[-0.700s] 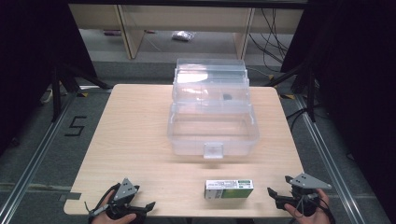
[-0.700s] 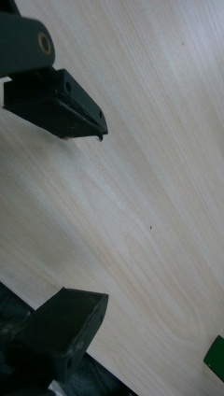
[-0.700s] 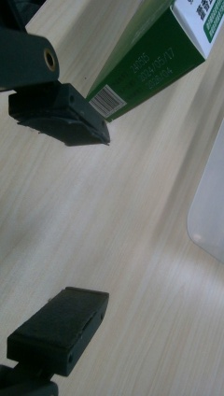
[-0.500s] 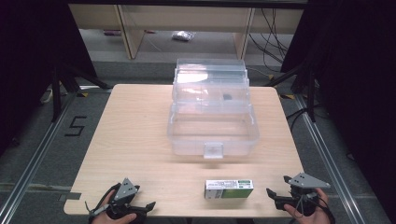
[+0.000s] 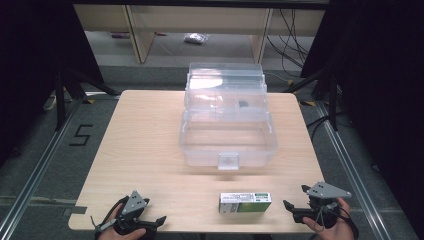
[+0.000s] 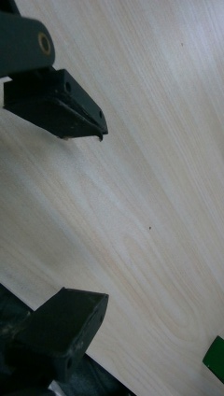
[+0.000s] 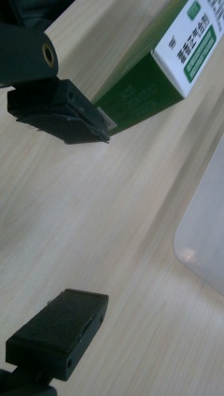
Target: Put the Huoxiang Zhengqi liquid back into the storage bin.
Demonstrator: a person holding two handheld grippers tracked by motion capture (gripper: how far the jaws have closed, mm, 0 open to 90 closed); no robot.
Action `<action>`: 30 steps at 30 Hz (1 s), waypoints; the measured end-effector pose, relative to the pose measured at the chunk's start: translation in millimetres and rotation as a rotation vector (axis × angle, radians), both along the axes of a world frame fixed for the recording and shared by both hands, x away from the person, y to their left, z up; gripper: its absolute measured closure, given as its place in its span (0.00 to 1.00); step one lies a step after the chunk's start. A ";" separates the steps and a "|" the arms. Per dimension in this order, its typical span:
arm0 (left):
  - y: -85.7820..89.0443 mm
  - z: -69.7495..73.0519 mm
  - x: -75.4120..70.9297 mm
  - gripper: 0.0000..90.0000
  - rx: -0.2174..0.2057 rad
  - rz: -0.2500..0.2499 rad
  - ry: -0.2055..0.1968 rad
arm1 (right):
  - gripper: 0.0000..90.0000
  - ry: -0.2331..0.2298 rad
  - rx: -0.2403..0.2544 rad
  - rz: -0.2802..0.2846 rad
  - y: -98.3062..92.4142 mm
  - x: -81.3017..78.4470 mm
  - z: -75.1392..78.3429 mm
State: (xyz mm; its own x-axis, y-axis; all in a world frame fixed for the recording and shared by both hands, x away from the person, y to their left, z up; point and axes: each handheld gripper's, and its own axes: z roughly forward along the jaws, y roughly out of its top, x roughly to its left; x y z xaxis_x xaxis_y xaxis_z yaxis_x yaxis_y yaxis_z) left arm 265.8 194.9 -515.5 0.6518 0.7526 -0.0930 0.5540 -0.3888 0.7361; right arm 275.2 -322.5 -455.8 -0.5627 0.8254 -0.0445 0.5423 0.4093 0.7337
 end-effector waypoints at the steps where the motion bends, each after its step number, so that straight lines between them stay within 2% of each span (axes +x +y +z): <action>1: -0.1 0.0 0.4 0.17 -0.001 0.000 -0.001 | 0.21 -0.002 0.001 0.016 0.5 0.7 2.6; 3: 0.3 0.6 0.4 0.17 0.011 -0.008 -0.001 | 0.21 0.016 0.008 0.016 1.5 1.0 4.1; 5: -0.1 -0.2 -0.1 0.17 0.006 -0.007 0.002 | 0.21 0.000 -0.004 0.028 1.9 2.6 5.1; 7: -0.1 -0.2 -0.2 0.17 -0.004 -0.006 0.006 | 0.21 0.008 0.006 0.030 2.9 2.9 5.5; 8: 1.5 0.9 0.3 0.17 0.017 -0.020 0.009 | 0.21 0.007 -0.007 0.049 3.1 4.5 5.8; 9: 1.1 0.6 0.2 0.17 0.015 -0.018 0.006 | 0.21 0.032 0.005 0.029 5.4 2.8 8.0; 10: -1.6 -1.2 -0.3 0.17 -0.019 0.000 0.000 | 0.21 0.018 -0.009 0.045 5.8 3.7 8.9; 12: -1.4 -0.9 -0.5 0.17 -0.008 0.000 0.003 | 0.21 0.008 -0.020 0.064 8.5 4.0 11.9; 13: 0.8 0.2 0.4 0.17 0.013 -0.019 0.007 | 0.21 -0.002 -0.034 0.086 10.3 5.6 16.9; 15: -1.5 -1.3 -0.4 0.17 -0.017 -0.001 0.001 | 0.21 0.003 -0.038 0.096 14.0 5.3 21.6; 16: -1.5 -1.3 -0.4 0.17 -0.017 -0.001 0.001 | 0.21 0.003 -0.038 0.096 14.0 5.3 21.6; 17: 0.3 0.2 0.0 0.17 0.009 -0.014 0.012 | 0.21 0.003 -0.043 0.106 15.9 5.4 24.5; 18: -0.5 -0.6 -0.1 0.17 -0.009 0.000 0.002 | 0.21 0.000 -0.055 0.123 17.4 6.4 27.6; 19: 1.5 0.8 0.3 0.17 0.019 -0.021 0.007 | 0.21 -0.017 -0.070 0.146 19.2 8.5 31.1; 21: -1.3 -0.5 -0.4 0.17 -0.010 -0.003 0.007 | 0.21 -0.013 -0.079 0.168 25.5 9.8 38.3; 25: 1.1 0.8 0.0 0.17 0.015 -0.019 0.005 | 0.21 -0.002 -0.083 0.182 32.2 9.9 44.2; 26: -0.9 -0.5 -0.4 0.17 -0.010 0.002 0.001 | 0.21 0.000 -0.089 0.190 35.6 9.5 46.6; 27: 1.0 0.0 -0.1 0.17 0.012 -0.019 0.011 | 0.21 0.014 -0.098 0.206 40.5 9.2 50.8; 28: -1.6 -1.6 -0.4 0.17 -0.015 0.004 0.015 | 0.21 0.014 -0.098 0.206 40.5 9.2 50.8; 30: -1.5 -1.9 0.3 0.17 -0.002 0.003 0.008 | 0.21 -0.005 -0.113 0.251 45.9 11.1 54.5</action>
State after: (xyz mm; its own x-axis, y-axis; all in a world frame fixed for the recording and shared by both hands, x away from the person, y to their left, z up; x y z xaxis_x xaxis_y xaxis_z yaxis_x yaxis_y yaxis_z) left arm 266.1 193.4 -517.4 0.6489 0.7542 -0.1002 0.5611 -0.3855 0.7325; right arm 286.4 -276.5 -401.4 -0.7484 0.6501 -0.1316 0.4105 0.6098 0.6780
